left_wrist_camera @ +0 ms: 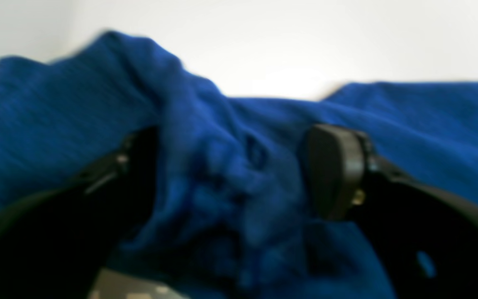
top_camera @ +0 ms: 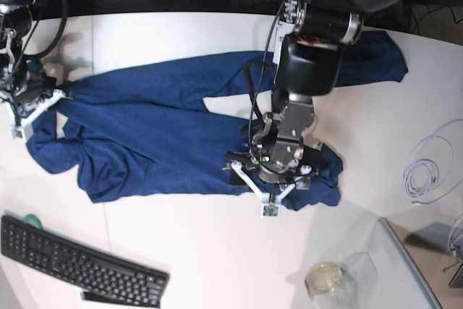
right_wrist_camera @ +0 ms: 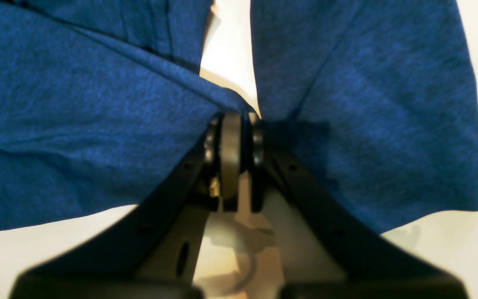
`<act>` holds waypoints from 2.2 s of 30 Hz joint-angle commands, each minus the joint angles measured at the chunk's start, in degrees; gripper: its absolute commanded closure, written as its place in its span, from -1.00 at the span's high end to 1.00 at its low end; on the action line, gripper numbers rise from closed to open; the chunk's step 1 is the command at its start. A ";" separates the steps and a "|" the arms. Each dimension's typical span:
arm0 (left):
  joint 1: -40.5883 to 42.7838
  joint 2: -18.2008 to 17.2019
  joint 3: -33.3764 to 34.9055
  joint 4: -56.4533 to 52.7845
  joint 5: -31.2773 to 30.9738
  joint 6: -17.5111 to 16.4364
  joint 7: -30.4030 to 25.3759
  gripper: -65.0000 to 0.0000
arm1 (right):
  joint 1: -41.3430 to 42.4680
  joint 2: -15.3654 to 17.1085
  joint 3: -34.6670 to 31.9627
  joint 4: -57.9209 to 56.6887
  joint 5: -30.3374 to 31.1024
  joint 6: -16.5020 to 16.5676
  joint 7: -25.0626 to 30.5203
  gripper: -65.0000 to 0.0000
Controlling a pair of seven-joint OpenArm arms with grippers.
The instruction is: Layout the t-shirt on the table in an organized manner, then fold the t-shirt properly
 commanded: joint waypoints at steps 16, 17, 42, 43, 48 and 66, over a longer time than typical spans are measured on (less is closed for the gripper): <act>22.79 -2.12 -5.16 34.13 -2.76 0.26 -3.89 0.21 | -0.35 0.95 0.39 0.95 0.31 -0.01 1.23 -0.91; 22.88 -2.12 -6.83 33.51 -4.08 0.26 -6.08 0.04 | -0.35 0.95 0.39 0.95 0.40 -0.01 1.23 -0.91; 18.83 -8.36 -1.12 23.23 -23.24 0.09 -18.83 0.59 | -0.52 0.95 0.39 0.95 0.40 -0.01 1.23 -0.91; 18.57 -8.36 -1.12 22.44 -23.24 0.09 -18.92 0.59 | -0.52 0.95 0.39 0.95 0.40 -0.01 1.23 -0.91; 17.43 -8.19 -2.61 21.73 -23.33 0.09 -19.01 0.58 | -0.52 0.95 0.39 0.86 0.31 -0.01 1.23 -0.91; 12.94 -8.01 -2.79 15.75 -23.33 0.09 -19.01 0.03 | -0.35 0.95 0.39 0.68 0.31 -0.01 1.23 -0.91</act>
